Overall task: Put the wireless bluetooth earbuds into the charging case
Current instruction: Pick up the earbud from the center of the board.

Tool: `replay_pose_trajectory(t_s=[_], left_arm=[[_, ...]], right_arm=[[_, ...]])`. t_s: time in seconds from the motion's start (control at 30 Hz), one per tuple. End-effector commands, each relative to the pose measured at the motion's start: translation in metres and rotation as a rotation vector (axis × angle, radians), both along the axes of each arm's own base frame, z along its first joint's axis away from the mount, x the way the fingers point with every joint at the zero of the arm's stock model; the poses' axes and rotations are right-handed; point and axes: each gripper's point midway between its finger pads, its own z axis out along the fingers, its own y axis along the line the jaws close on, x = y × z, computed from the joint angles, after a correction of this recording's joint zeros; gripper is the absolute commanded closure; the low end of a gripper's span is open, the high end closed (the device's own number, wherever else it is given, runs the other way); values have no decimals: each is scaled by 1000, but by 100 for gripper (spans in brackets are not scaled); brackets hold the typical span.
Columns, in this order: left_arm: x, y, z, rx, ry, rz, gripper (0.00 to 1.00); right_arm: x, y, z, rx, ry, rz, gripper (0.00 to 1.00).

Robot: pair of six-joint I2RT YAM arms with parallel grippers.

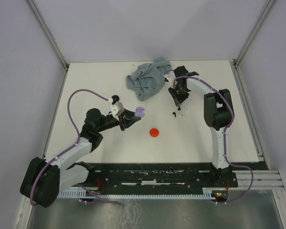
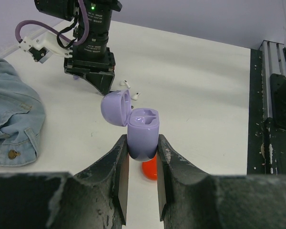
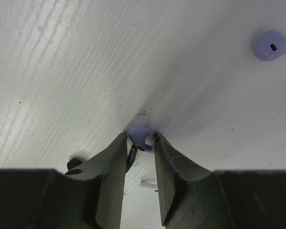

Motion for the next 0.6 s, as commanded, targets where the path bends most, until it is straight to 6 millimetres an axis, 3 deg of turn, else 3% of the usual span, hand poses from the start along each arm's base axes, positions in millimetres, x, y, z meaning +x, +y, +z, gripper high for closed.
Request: replay_pose_trajectory(t_s=[0.0, 0.3, 0.57], left_arm=[[2, -1, 12, 5, -101, -2, 97], [-6, -2, 17, -22, -169, -32, 97], [-15, -6, 25, -24, -248, -86, 97]], right_arm=[[-1, 0, -13, -54, 21, 28, 64], [7, 3, 2, -46, -20, -16, 73], [7, 13, 50, 38, -120, -149, 87]])
